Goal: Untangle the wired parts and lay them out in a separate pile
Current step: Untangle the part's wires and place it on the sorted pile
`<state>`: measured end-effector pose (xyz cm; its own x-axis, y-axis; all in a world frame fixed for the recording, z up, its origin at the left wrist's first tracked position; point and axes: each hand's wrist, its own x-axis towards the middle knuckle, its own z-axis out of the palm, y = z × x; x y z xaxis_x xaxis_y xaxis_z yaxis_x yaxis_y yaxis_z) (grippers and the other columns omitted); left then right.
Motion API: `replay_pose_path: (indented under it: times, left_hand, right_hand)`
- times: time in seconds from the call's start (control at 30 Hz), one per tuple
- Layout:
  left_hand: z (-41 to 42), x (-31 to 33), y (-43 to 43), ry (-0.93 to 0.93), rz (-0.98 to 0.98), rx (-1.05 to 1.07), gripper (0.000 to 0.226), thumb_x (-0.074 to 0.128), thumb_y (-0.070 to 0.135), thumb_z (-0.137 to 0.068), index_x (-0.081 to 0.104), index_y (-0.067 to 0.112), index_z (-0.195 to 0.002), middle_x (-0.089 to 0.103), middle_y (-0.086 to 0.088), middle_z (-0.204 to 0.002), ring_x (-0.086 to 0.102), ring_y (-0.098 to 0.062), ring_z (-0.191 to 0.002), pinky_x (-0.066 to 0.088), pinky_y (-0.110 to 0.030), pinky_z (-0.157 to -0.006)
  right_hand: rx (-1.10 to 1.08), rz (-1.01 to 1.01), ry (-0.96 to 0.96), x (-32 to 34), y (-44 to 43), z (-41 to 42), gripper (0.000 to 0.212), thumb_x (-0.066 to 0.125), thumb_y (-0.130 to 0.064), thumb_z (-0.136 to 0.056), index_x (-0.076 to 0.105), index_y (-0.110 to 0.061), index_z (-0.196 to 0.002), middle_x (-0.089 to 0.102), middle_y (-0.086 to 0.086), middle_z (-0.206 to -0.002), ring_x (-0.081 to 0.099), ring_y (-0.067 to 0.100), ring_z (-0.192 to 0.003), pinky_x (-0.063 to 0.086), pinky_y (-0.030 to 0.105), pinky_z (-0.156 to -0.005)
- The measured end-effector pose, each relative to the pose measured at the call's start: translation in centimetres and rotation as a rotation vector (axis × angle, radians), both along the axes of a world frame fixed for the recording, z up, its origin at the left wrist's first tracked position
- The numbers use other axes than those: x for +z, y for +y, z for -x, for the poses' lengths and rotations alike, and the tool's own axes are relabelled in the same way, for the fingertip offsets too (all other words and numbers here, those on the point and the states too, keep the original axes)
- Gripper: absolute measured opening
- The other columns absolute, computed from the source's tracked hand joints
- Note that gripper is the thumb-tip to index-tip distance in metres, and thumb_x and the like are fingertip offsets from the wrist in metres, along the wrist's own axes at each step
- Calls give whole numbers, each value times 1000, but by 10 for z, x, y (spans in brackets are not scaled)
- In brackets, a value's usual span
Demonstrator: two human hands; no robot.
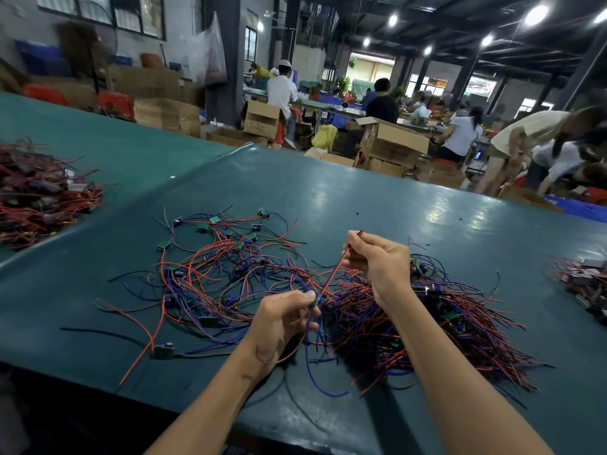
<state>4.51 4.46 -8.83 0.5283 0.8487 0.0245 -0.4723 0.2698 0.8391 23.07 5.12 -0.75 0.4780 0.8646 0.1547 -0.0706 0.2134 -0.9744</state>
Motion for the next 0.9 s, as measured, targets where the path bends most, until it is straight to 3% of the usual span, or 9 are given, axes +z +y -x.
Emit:
replay_pose_path:
  times: [0.17,0.37,0.47,0.6,0.7,0.73,0.8,0.83,0.9]
  left_hand:
    - [0,-4,2,3,-33,-16,23,81,35,-66,66,18,-59,59,1,-58,65,-14,-68,52,-39,-76]
    - [0,-1,0,-11,-54,-15,24,79,35,-68,65,20,-56,59,2,-59,63,-14,-69,51,-39,-76]
    - [0,1,-2,12,-71,-7,24,78,35,-67,65,20,-53,58,5,-57,62,-14,-69,50,-38,-76]
    - [-1,4,-4,35,-40,52,20,72,29,-75,73,16,-61,57,-2,-63,56,-16,-66,54,-36,-69]
    - [-1,7,-3,32,32,95,22,82,25,-71,74,6,-76,50,-2,-60,50,-13,-57,52,-33,-64]
    - [-1,7,-3,26,47,106,27,84,28,-69,74,4,-79,49,0,-59,49,-12,-56,51,-31,-63]
    - [-1,6,-4,11,57,134,28,78,33,-73,77,6,-81,48,1,-61,47,-11,-56,51,-27,-59]
    - [-1,6,-4,9,50,145,26,76,33,-75,78,7,-82,47,0,-62,46,-10,-56,50,-26,-57]
    - [-1,4,-4,29,8,157,24,78,32,-78,78,9,-82,46,1,-64,44,-10,-58,49,-24,-57]
  right_hand:
    - [-34,-5,64,-4,1,1,4,76,-7,-88,80,-7,-87,72,15,-71,69,21,-63,59,30,-56]
    - [-83,5,19,2,2,0,8,75,-10,-89,79,-6,-84,73,16,-69,70,23,-59,58,29,-53]
    - [-104,58,-38,1,4,1,20,68,-16,-94,77,-2,-83,74,18,-70,71,30,-61,59,34,-54]
    - [-11,215,19,1,-1,7,49,50,-45,-104,68,-1,-93,75,21,-82,74,36,-76,63,44,-68]
    - [-81,309,-294,-9,-14,14,60,42,-51,-105,67,3,-96,75,13,-100,72,33,-95,58,50,-91]
    - [-119,295,-447,-15,-23,19,61,44,-50,-104,66,7,-108,74,5,-104,71,23,-98,55,44,-96]
    - [-203,180,-619,-25,-47,32,47,54,-42,-102,65,-5,-129,71,-16,-103,66,-2,-94,50,21,-94]
    - [-215,118,-625,-30,-57,37,37,59,-37,-100,71,-11,-123,71,-19,-97,66,-7,-87,51,19,-89]
    - [-118,76,-665,-37,-70,44,27,63,-32,-98,76,-10,-93,72,-5,-74,66,9,-70,57,36,-79]
